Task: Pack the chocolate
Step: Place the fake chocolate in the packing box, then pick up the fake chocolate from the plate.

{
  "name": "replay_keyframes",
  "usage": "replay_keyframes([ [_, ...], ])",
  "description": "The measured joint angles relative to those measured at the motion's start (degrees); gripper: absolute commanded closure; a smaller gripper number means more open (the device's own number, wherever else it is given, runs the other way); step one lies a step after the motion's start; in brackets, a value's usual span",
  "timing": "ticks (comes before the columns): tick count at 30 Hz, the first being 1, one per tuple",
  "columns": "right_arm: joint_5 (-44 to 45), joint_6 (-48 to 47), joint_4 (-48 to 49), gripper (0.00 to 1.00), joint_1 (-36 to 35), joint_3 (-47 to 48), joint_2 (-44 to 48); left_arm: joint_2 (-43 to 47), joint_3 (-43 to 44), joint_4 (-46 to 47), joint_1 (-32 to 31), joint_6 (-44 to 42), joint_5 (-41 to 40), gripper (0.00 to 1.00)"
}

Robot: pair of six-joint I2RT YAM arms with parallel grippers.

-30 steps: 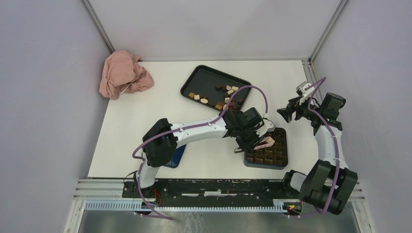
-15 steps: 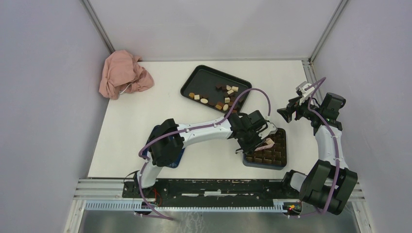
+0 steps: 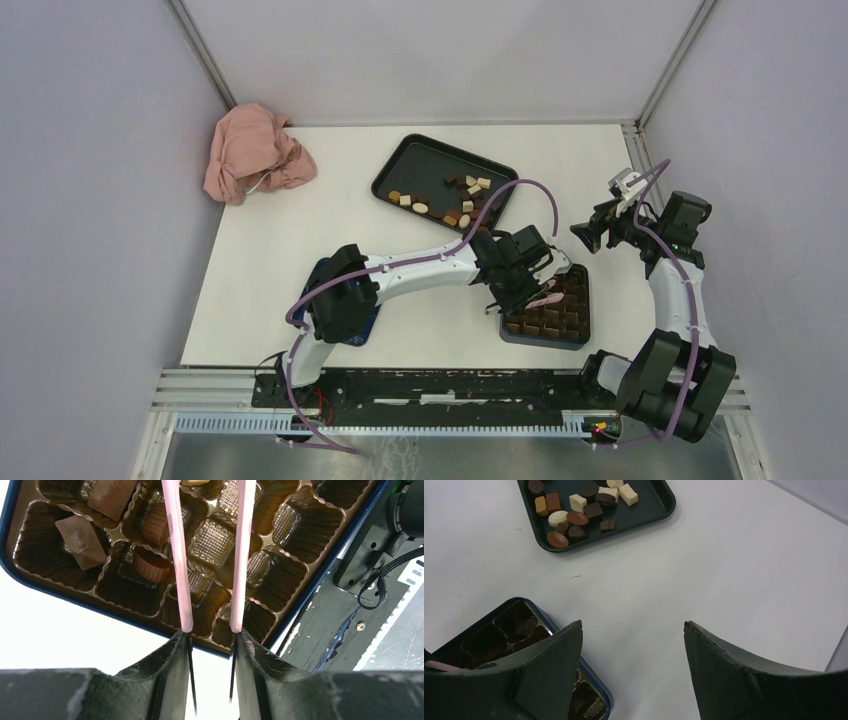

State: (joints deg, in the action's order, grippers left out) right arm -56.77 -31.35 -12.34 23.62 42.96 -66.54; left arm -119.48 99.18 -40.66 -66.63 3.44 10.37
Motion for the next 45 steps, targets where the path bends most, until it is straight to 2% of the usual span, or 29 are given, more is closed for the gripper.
replay_keyframes([
  [8, 0.0, 0.0, -0.6, 0.2, 0.0, 0.0, 0.0, 0.5, -0.5, 1.8, 0.1, 0.0, 0.0, 0.62],
  [15, -0.1, 0.0, -0.7, 0.2, 0.0, 0.0, 0.0, 9.4, -10.0, 8.0, 3.0, 2.3, 1.4, 0.62],
  [22, -0.2, 0.0, -0.7, 0.2, 0.0, 0.0, 0.0, 16.6, -16.1, 11.1, 11.4, 3.9, 2.2, 0.61],
  [29, -0.2, 0.0, -0.7, 0.2, 0.0, 0.0, 0.0, 18.4, -17.8, 10.1, 24.7, 4.2, 2.2, 0.61],
  [36, -0.2, 0.0, -0.7, 0.2, 0.0, 0.0, 0.0, 13.8, -10.2, 3.8, 33.6, 3.3, 0.8, 0.61],
  [45, -0.2, 0.0, -0.7, 0.2, 0.0, 0.0, 0.0, 0.5, 4.2, -1.3, 39.4, -1.4, -1.7, 0.6],
])
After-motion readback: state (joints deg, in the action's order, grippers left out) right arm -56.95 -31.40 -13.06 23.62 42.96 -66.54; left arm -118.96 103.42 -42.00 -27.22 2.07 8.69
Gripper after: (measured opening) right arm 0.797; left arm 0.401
